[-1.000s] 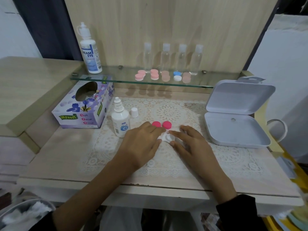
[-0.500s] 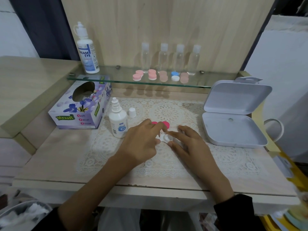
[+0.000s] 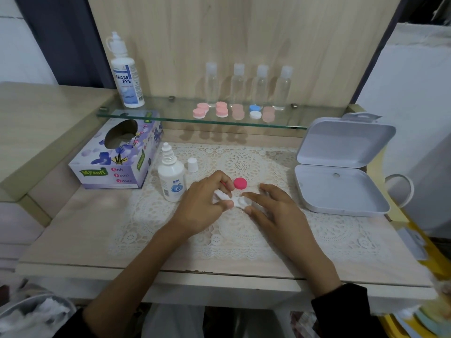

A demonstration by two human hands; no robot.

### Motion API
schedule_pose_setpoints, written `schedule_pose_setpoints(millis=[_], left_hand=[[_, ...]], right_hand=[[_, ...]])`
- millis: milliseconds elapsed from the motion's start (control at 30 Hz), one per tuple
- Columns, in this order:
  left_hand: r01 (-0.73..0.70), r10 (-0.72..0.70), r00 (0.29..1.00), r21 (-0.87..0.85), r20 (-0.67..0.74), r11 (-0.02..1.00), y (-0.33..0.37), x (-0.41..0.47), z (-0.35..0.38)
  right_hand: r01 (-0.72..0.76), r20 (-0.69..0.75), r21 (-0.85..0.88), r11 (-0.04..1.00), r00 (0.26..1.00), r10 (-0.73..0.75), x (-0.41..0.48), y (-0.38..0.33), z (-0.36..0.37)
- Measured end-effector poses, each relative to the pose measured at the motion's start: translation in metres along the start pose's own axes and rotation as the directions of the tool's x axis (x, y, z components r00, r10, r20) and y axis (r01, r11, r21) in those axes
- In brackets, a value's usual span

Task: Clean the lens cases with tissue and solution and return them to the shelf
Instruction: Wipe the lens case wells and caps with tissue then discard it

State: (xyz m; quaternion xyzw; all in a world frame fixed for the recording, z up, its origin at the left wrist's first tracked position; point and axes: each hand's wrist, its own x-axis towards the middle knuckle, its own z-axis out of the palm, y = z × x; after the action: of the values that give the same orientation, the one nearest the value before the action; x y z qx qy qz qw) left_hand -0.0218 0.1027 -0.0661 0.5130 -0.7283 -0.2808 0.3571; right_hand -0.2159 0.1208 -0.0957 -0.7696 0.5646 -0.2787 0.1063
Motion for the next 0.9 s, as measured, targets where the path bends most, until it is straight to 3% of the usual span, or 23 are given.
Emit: schedule_pose_setpoints(millis=[167, 233, 333, 433, 567, 767, 900], left_hand=[[0.093, -0.124, 0.991, -0.407, -0.051, 0.909, -0.005, -0.004, -0.002], [0.060, -0.133, 0.982, -0.459, -0.131, 0.887, 0.000, -0.004, -0.003], [-0.018, -0.037, 0.980, -0.272, -0.195, 0.962, 0.003, -0.007, -0.003], [-0.089, 0.097, 0.988, 0.068, -0.120, 0.994, 0.001, -0.011, -0.001], [-0.170, 0.210, 0.973, 0.321, -0.096, 0.932, 0.004, -0.017, -0.003], [-0.107, 0.123, 0.992, 0.611, 0.015, 0.784, 0.024, -0.019, -0.008], [-0.131, 0.148, 0.989, 0.664, 0.031, 0.736, 0.027, -0.012, -0.005]], right_hand=[[0.000, -0.003, 0.020, 1.000, 1.000, 0.000, 0.000, 0.000, -0.001], [-0.002, -0.009, 0.026, 1.000, 1.000, 0.002, 0.000, 0.000, -0.001], [-0.009, -0.014, 0.026, 1.000, 1.000, 0.009, -0.001, -0.001, 0.000], [-0.008, -0.009, 0.023, 1.000, 1.000, 0.009, -0.001, 0.000, 0.000], [-0.011, -0.011, 0.035, 0.999, 1.000, 0.011, -0.001, -0.002, -0.001], [-0.019, -0.008, 0.053, 0.998, 1.000, 0.020, -0.001, -0.002, -0.001], [-0.015, -0.009, 0.037, 0.999, 1.000, 0.015, 0.000, -0.002, 0.000]])
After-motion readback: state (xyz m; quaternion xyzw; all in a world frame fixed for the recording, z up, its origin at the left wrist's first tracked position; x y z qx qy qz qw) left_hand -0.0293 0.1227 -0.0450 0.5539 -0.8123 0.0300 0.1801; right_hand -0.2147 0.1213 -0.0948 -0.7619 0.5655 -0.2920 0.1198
